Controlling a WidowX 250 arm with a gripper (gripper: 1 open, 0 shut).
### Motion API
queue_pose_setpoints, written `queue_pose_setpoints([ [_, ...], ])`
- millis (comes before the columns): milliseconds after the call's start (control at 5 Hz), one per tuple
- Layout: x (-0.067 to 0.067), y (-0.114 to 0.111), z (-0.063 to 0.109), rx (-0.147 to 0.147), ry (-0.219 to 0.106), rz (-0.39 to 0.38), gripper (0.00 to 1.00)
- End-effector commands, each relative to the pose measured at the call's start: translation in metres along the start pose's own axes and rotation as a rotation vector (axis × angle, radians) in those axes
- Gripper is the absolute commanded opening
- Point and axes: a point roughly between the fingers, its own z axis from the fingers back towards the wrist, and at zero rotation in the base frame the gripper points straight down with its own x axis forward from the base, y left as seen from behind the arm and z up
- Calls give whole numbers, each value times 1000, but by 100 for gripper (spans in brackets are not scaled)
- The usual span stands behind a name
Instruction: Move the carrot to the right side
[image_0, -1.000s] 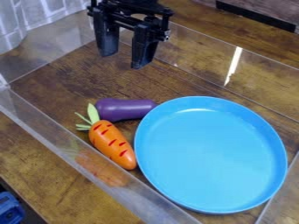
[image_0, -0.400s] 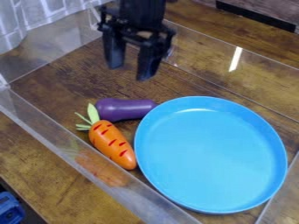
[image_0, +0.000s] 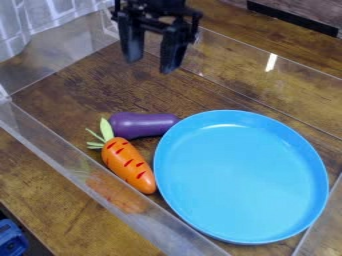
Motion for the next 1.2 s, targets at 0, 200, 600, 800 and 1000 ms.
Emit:
queue_pose_setpoints([
  [0,0,0,20,3,-54,-24,100],
  [200,-3,-4,16,9,-34,-61,100],
  [600,-7,-12,7,19,4,-122,100],
  [800,-9,-15,3,25,24,-152,100],
  [1000,-10,-17,0,26,40,-169,100],
])
